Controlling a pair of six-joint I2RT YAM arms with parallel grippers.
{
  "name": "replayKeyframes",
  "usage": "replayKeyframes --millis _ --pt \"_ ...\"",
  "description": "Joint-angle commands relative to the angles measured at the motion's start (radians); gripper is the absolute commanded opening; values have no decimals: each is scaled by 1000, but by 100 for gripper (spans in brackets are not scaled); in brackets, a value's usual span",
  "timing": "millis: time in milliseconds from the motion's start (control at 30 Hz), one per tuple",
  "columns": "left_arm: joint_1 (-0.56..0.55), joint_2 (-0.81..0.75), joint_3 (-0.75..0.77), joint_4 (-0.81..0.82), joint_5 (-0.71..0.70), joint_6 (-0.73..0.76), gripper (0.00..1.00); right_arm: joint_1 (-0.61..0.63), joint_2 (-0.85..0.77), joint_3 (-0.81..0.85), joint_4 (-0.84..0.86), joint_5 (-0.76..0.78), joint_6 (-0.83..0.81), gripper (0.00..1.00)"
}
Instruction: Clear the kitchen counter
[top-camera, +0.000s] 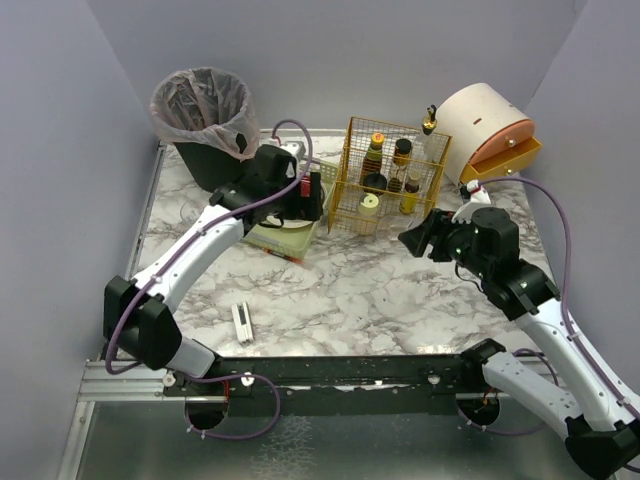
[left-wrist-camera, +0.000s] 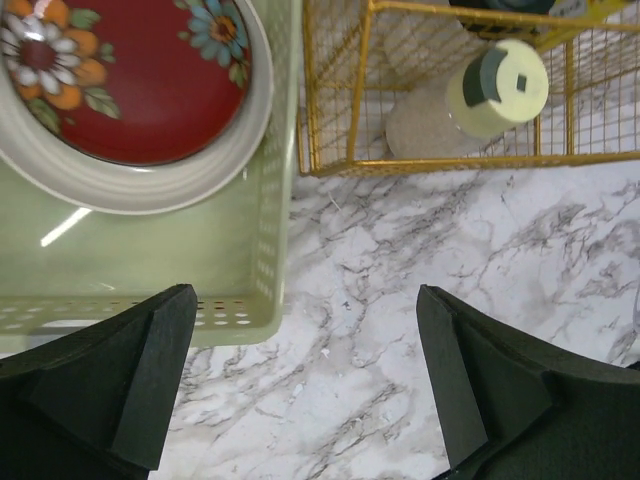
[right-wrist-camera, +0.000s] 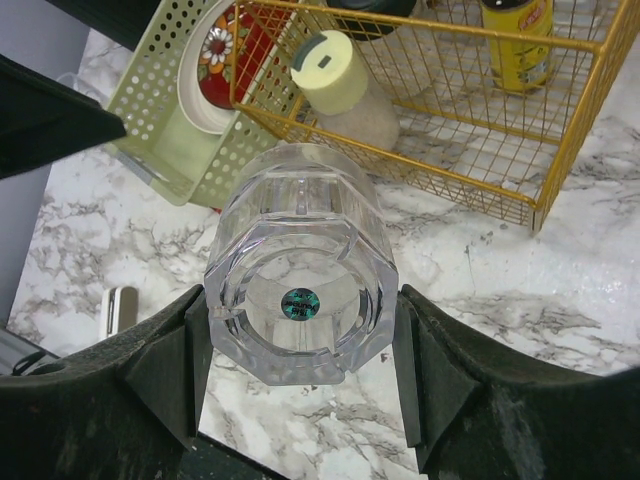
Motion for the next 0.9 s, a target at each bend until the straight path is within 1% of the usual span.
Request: replayKeyframes --millis 0,133,267,400,567,700,867 --pt "101 -128 19 -34 -36 43 99 5 50 84 -13 -2 -60 1" --pt "231 -230 0 -39 -16 36 99 6 152 153 -29 -76 -75 0" --pt "292 -318 -33 -46 -33 50 99 33 219 203 -3 -98 -73 1" --pt "333 -391 -94 -48 -70 65 99 145 324 304 -14 -40 -94 1" --pt "374 -455 -166 -52 -117 74 99 273 500 454 -38 26 -150 0" --pt "394 -494 -208 -71 -203 61 99 320 656 580 -72 88 -216 0" --pt "417 -517 -262 -109 -374 34 99 335 838 732 -94 70 -301 1"
